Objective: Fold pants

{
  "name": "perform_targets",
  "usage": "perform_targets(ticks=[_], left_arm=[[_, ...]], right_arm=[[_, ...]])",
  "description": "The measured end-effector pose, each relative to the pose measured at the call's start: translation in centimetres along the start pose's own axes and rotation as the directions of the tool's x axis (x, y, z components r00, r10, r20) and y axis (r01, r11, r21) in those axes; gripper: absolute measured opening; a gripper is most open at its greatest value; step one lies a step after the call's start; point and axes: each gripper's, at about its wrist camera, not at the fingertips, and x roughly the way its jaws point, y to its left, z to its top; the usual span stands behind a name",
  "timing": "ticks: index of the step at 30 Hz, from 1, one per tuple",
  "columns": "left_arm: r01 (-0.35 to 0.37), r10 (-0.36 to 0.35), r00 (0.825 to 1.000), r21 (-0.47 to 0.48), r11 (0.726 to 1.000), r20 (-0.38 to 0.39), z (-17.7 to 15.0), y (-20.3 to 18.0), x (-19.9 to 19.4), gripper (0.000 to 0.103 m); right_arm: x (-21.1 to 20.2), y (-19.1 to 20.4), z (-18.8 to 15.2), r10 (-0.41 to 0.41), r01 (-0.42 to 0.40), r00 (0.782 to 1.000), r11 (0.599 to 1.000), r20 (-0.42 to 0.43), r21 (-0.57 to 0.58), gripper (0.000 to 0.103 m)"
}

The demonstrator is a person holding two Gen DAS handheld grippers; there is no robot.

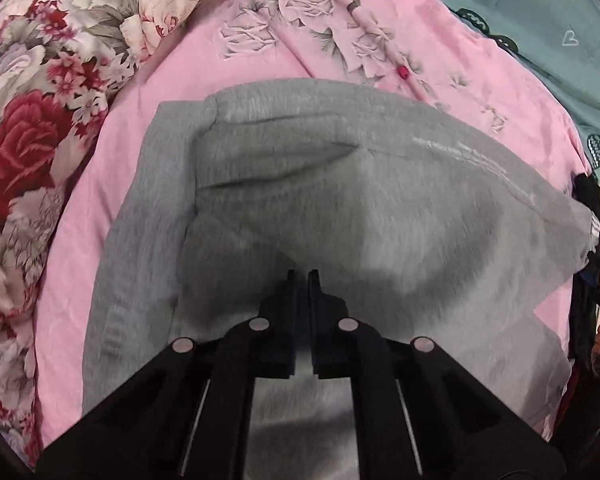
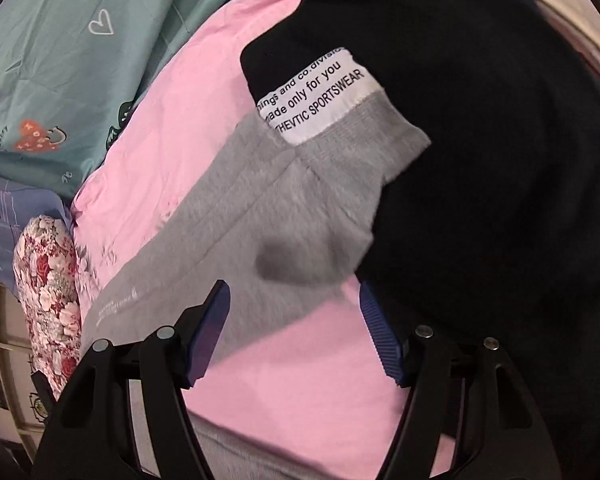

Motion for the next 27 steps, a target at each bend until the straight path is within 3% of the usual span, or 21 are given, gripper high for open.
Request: perform_targets(ticks=[2, 3, 4, 10, 13, 15, 16, 18, 19, 20, 22, 24, 27], left_arm=[[-0.014, 0.014, 1.0, -0.018, 1.0, -0.01, 0.9, 0.2, 1.1, 0.005], [-0.011, 0.011, 1.0, -0.04, 0.999, -0.017, 1.3, 0.4, 1.6, 0.005], [-0.015, 0.014, 1.0, -0.05, 0.999, -0.015, 1.6, 0.6, 1.7, 0.005], [-0.048, 0.048, 0.999, -0.001, 0.999, 0.003, 0.9, -0.1, 1.5, 0.004], [-0.049, 0.049, 0.999, -0.001, 0.999, -0.01, 1.1, -0.3, 1.6, 0.004], [-0.064, 0.064, 0.998, 0.028, 0.998, -0.026, 1.3, -0.8, 1.2, 0.004], [-0.077, 0.078, 0.997, 0.056, 0.995, -0.022, 1.4, -1.1, 0.4, 0.008], [-0.099, 0.097, 0.995, 0.117, 0.988, 0.026, 2.0, -1.6, -2.0, 0.033], [-0.121, 0.114, 0.992, 0.146, 0.982, 0.06, 2.3, -1.5, -3.3, 0.068], [-0.157, 0.139, 0.984, 0.176, 0.972, 0.108, 3.0, -1.7, -4.5, 0.086], [-0.226, 0.182, 0.965, 0.252, 0.941, 0.189, 4.7, -2.1, -6.1, 0.086], [-0.22, 0.158, 0.967, 0.346, 0.912, 0.198, 6.5, -2.5, -6.0, 0.086], [-0.212, 0.142, 0.974, 0.487, 0.847, 0.176, 9.1, -3.2, -3.6, 0.086]], right_arm=[[1.5, 0.1, 0.7, -0.014, 0.014, 1.0, 1.0, 0.002, 0.004, 0.063], [1.5, -0.3, 0.7, -0.008, 0.007, 1.0, 1.0, 0.019, 0.005, 0.049], [1.6, -0.3, 0.7, -0.008, 0.008, 0.999, 1.0, 0.05, -0.002, 0.004], [-2.0, -0.9, -2.0, -0.067, 0.068, 0.995, 0.998, 0.08, -0.004, 0.003], [-1.1, -1.5, -2.8, -0.086, 0.085, 0.994, 0.996, 0.064, 0.018, 0.003], [1.0, -1.8, -2.6, -0.122, 0.122, 0.992, 0.992, 0.022, 0.014, 0.009], [1.5, -1.6, -2.5, -0.126, 0.126, 0.992, 0.992, 0.02, 0.015, 0.013], [1.5, -1.1, -2.4, -0.133, 0.133, 0.991, 0.991, 0.005, 0.004, 0.032], [1.2, -0.8, -2.6, -0.139, 0.139, 0.99, 0.99, -0.004, -0.003, 0.038], [0.3, -0.3, -3.1, -0.165, 0.165, 0.986, 0.986, 0.008, -0.024, 0.039], [-1.6, 1.0, -4.4, -0.21, 0.214, 0.976, 0.974, 0.061, -0.077, 0.039], [-3.7, 2.2, -6.1, -0.173, 0.183, 0.981, 0.975, 0.09, -0.124, 0.039], [-6.5, 3.6, -9.4, -0.079, 0.097, 0.992, 0.975, 0.094, -0.199, 0.039]])
